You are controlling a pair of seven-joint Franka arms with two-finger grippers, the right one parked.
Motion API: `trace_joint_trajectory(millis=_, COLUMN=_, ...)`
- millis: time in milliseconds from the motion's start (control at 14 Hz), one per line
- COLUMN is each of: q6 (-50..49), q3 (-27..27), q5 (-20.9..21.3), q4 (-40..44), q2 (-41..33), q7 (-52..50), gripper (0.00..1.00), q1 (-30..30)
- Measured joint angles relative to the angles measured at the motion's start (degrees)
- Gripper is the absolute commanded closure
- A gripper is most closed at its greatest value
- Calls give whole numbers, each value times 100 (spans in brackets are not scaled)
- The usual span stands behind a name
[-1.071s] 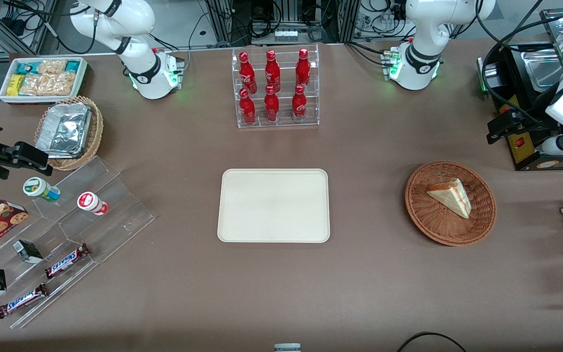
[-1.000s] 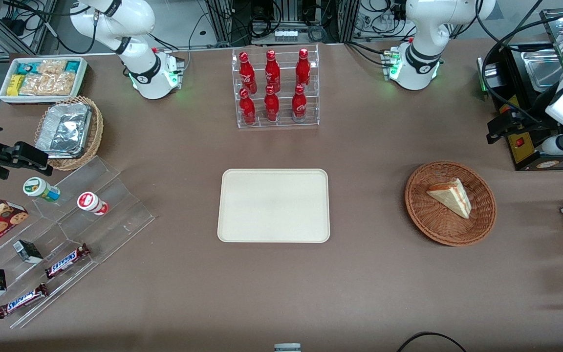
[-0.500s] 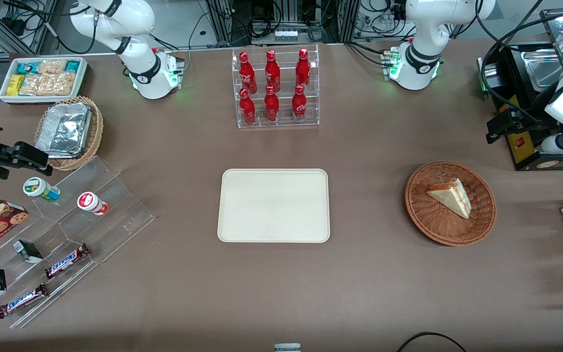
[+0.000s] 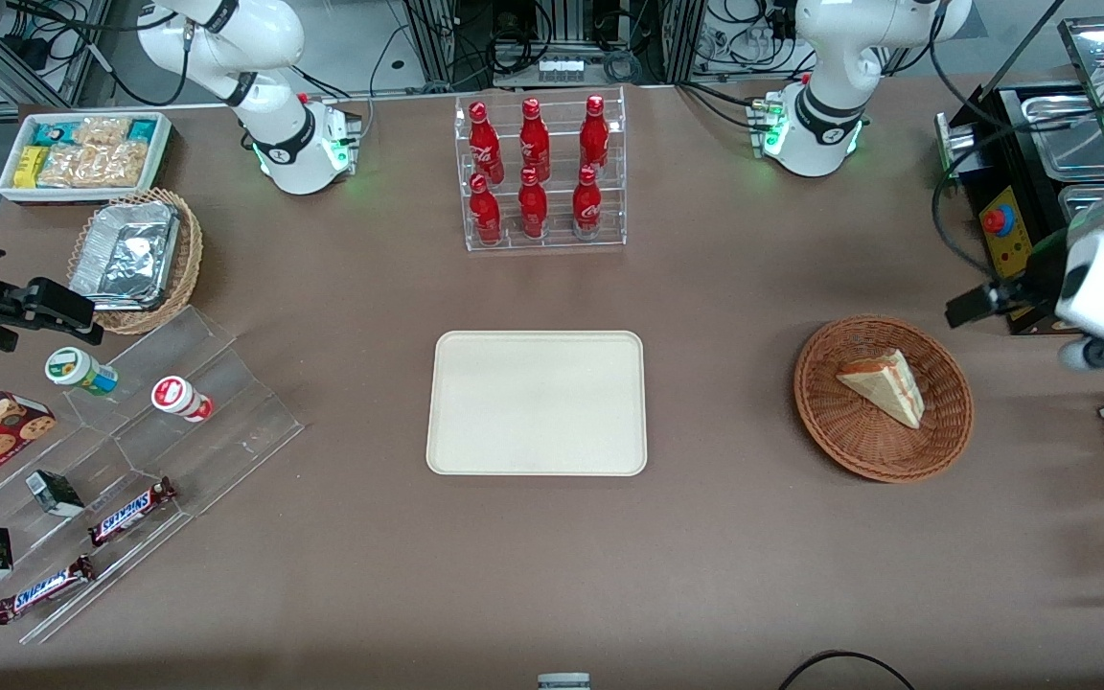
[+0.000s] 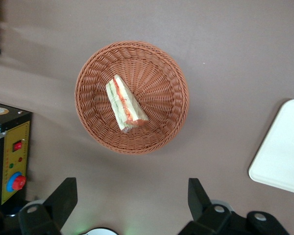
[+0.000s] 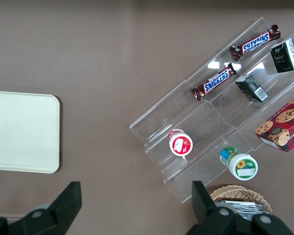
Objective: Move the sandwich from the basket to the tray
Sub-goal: 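Lower the open left gripper over the sandwich in the wicker basket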
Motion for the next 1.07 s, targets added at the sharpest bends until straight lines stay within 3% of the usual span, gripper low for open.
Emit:
trace_joint_trajectory(millis=214, q6=872, q3=38, q5=10, q4=-835, q2=64, q7=-352, gripper=0, q1=136)
trace_joint_trajectory(millis=643, q6=2248, q3=121, q5=10, q4=-1977, q2=230, q7=-2208, gripper=0, q1=332)
trace_joint_trajectory(millis=1071, q6=4337, q3=121, q5=10, q4=-3408, q2=370, q7=-2949, gripper=0, q1=371)
